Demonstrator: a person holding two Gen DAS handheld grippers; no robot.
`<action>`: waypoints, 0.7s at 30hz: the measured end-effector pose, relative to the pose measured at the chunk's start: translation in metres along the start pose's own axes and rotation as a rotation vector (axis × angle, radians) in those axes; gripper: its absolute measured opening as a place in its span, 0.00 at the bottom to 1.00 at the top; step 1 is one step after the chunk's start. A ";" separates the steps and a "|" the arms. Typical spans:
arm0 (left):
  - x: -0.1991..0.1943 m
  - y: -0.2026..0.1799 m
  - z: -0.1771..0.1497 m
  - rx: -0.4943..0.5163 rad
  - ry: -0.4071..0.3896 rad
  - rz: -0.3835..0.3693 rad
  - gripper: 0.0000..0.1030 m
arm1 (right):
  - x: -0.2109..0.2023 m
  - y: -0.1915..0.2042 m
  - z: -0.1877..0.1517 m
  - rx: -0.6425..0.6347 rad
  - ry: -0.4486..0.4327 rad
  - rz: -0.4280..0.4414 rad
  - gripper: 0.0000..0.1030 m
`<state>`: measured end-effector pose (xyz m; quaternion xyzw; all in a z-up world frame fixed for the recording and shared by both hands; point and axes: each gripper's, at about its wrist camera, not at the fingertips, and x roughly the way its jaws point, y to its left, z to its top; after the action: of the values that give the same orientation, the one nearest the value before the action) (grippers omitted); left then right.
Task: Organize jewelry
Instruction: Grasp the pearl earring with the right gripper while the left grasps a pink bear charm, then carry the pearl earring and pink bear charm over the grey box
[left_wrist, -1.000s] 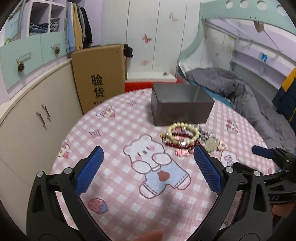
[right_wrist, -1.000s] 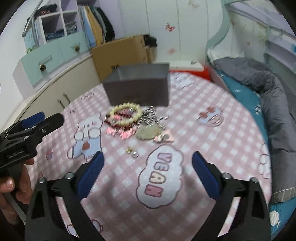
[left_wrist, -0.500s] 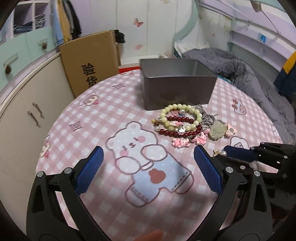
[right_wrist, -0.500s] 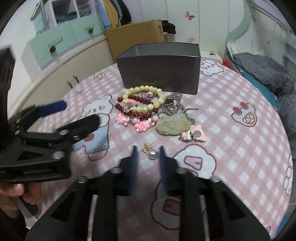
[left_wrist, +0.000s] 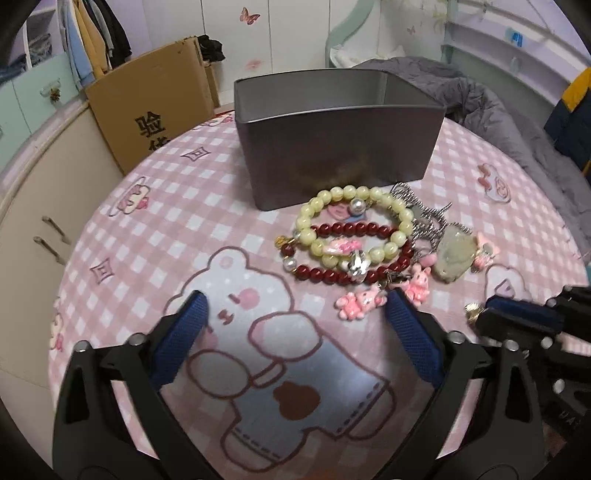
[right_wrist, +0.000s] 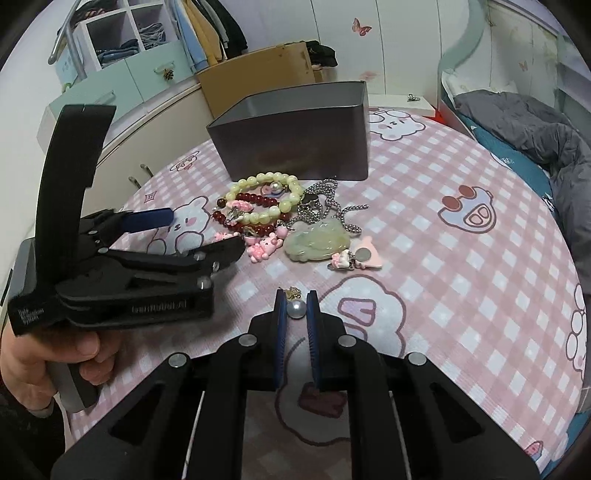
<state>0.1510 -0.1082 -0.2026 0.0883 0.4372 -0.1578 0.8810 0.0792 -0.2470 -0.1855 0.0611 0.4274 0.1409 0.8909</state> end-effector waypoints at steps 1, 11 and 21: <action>-0.001 0.001 0.000 -0.009 -0.009 -0.022 0.70 | 0.000 0.000 0.000 0.001 0.000 0.001 0.09; -0.016 0.008 -0.012 -0.044 -0.046 -0.151 0.24 | -0.005 -0.002 -0.001 0.011 -0.006 0.003 0.09; -0.046 0.024 -0.025 -0.080 -0.097 -0.183 0.24 | -0.021 -0.003 0.003 0.008 -0.031 0.012 0.09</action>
<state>0.1154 -0.0690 -0.1805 0.0048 0.4062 -0.2242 0.8858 0.0696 -0.2565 -0.1686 0.0696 0.4138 0.1435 0.8963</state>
